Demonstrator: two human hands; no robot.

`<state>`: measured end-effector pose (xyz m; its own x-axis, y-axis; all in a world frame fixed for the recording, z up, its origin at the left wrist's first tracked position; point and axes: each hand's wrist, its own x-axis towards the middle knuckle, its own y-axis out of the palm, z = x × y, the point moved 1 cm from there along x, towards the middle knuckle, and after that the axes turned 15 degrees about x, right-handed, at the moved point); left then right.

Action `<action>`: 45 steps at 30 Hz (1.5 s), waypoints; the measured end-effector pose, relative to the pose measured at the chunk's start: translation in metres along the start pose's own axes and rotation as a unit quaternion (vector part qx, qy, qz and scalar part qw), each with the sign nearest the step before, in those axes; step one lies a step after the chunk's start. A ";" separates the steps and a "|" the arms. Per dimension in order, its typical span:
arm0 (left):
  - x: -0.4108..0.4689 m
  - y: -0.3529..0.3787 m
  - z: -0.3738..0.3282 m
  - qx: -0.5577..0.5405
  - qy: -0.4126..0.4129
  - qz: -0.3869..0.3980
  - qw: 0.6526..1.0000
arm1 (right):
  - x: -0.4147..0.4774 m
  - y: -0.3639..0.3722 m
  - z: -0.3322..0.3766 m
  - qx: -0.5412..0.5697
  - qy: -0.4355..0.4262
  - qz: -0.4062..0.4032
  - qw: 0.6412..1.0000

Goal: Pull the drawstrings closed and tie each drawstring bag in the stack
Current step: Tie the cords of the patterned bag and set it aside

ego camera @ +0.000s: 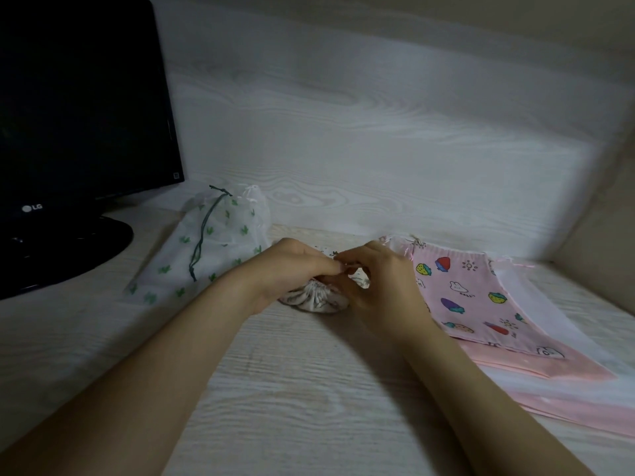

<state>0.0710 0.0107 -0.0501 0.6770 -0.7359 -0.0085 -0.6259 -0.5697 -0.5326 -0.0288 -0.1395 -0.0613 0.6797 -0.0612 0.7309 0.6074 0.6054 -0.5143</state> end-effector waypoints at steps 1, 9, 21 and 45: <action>0.000 0.000 0.000 0.004 0.003 -0.001 1.000 | 0.000 0.001 -0.001 -0.012 -0.005 0.005 1.000; -0.002 0.002 0.004 0.074 0.029 -0.039 0.996 | 0.001 0.004 -0.004 -0.104 -0.033 0.046 0.993; 0.010 0.002 0.013 0.232 0.132 -0.252 0.930 | -0.001 0.012 -0.006 0.199 0.208 -0.010 0.958; -0.008 -0.001 -0.015 0.033 0.048 -0.104 0.993 | 0.000 0.006 -0.007 0.247 0.212 -0.110 0.939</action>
<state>0.0604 0.0123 -0.0370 0.7477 -0.6374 0.1861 -0.4471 -0.6905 -0.5686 -0.0220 -0.1416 -0.0678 0.7258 -0.4757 0.4969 0.5593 0.8286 -0.0237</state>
